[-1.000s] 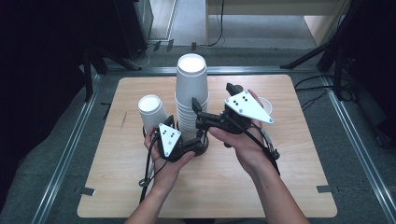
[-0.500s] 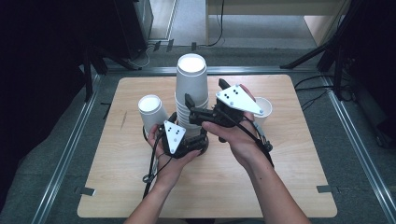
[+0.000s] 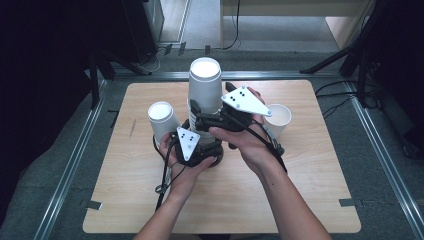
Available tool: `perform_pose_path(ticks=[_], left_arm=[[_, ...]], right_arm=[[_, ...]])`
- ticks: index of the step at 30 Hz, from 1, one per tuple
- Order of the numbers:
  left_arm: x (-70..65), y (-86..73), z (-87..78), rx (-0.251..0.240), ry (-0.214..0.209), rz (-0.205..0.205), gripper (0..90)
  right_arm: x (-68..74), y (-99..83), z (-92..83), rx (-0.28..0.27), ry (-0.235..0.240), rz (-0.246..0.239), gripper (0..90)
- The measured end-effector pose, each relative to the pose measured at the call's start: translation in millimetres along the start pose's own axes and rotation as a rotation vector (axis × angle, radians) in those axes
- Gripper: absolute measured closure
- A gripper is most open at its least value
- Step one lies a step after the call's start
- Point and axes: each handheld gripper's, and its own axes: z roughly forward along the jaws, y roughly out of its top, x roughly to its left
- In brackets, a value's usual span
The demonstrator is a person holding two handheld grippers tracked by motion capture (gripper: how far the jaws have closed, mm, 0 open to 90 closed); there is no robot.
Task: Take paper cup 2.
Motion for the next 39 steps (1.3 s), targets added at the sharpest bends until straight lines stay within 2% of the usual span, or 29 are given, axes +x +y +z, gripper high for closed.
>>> perform_pose_path(ticks=[3,6,12,16,23,28,31,36,39], left_arm=[[-1.4,-1.0,1.2,0.002,0.009,0.006,2.4],[-1.8,-1.1,1.5,0.001,0.013,0.003,2.4],[-2.2,-1.6,1.5,-0.002,0.016,0.01,2.6],[-2.4,-1.3,1.2,0.002,0.017,0.008,2.9],[-2.5,-1.0,1.1,0.006,0.02,0.007,3.2],[-2.6,-1.1,1.0,0.005,0.02,0.007,3.3],[-2.6,-1.1,1.0,0.005,0.02,0.008,3.3],[-2.5,-1.0,0.9,0.007,0.02,0.008,3.4],[-2.5,-1.0,0.9,0.007,0.02,0.008,3.4]], right_arm=[[0.5,0.2,4.3,0.013,0.01,-0.001,0.0],[-0.9,-0.1,8.1,0.025,0.017,0.028,0.0],[-3.2,-1.9,15.0,0.042,0.022,0.044,0.1],[-3.8,-2.2,16.2,0.039,0.031,0.063,5.2],[0.8,-1.3,15.7,0.025,0.019,0.05,11.9],[0.9,-0.6,15.0,0.025,0.017,0.045,12.0],[1.5,3.6,13.2,0.0,0.016,0.052,12.0],[4.0,9.9,12.9,-0.003,0.003,0.022,12.2],[4.1,11.4,12.8,-0.005,0.007,0.023,12.5]])
